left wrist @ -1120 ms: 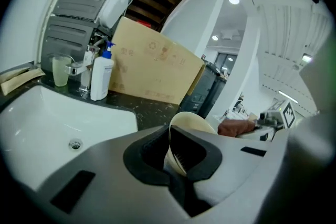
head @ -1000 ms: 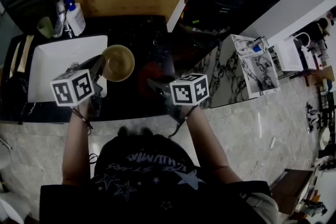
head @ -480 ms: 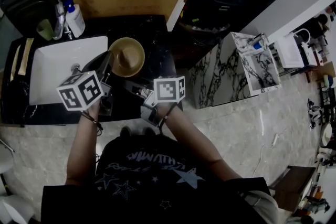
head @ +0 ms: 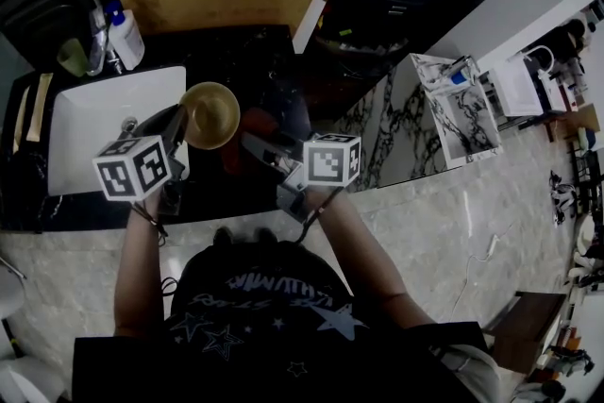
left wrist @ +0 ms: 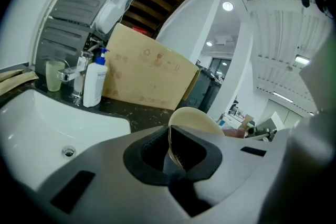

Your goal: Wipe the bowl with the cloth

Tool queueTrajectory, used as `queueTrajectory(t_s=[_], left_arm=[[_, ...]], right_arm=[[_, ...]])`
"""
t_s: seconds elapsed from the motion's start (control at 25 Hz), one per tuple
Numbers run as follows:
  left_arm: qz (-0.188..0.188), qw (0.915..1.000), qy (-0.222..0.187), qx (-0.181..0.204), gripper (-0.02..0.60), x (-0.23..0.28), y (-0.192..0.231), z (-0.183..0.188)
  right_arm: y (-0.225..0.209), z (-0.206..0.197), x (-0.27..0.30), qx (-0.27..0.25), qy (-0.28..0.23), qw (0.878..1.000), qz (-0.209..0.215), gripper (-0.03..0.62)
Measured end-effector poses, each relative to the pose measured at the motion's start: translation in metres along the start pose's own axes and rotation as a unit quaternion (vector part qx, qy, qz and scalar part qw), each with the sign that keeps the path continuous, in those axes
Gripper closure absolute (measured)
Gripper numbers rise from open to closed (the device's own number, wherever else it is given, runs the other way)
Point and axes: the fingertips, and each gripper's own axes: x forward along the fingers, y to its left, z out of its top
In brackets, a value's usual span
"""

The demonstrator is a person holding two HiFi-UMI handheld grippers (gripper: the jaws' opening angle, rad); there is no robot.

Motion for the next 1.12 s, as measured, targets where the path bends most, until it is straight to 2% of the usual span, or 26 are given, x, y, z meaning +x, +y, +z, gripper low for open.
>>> queueTrajectory(t_s=[0.08, 0.16, 0.28, 0.4, 0.52, 0.64, 0.76, 0.96, 1.12], left_arm=[[-0.021, 0.9995, 0.022, 0.008, 0.561, 0.001, -0.003, -0.004], [-0.050, 0.9976, 0.038, 0.029, 0.561, -0.002, -0.008, -0.003], [-0.109, 0.9871, 0.074, 0.091, 0.561, -0.008, -0.025, -0.004], [-0.167, 0.9631, 0.119, 0.174, 0.561, -0.014, -0.046, -0.012], [-0.249, 0.9324, 0.151, 0.214, 0.561, -0.024, -0.071, -0.023], [-0.322, 0.9081, 0.157, 0.217, 0.560, -0.035, -0.095, -0.031], [-0.374, 0.8920, 0.151, 0.204, 0.560, -0.045, -0.112, -0.038], [-0.420, 0.8805, 0.134, 0.173, 0.561, -0.059, -0.125, -0.035], [-0.458, 0.8699, 0.107, 0.149, 0.561, -0.069, -0.134, -0.024]], right_arm=[[0.000, 0.005, -0.003, -0.070, 0.016, 0.997, -0.004, 0.546], [0.003, 0.008, -0.004, -0.138, 0.035, 0.990, 0.000, 0.546], [0.009, 0.014, -0.004, -0.208, 0.058, 0.976, 0.018, 0.546], [0.018, 0.011, -0.001, -0.261, 0.093, 0.960, 0.051, 0.546], [0.030, 0.005, 0.004, -0.279, 0.114, 0.948, 0.106, 0.546], [0.048, 0.002, 0.007, -0.275, 0.122, 0.938, 0.170, 0.547], [0.061, -0.005, 0.007, -0.259, 0.134, 0.929, 0.227, 0.548], [0.072, -0.011, 0.002, -0.206, 0.129, 0.923, 0.297, 0.547], [0.078, -0.022, 0.003, -0.189, 0.136, 0.916, 0.328, 0.548]])
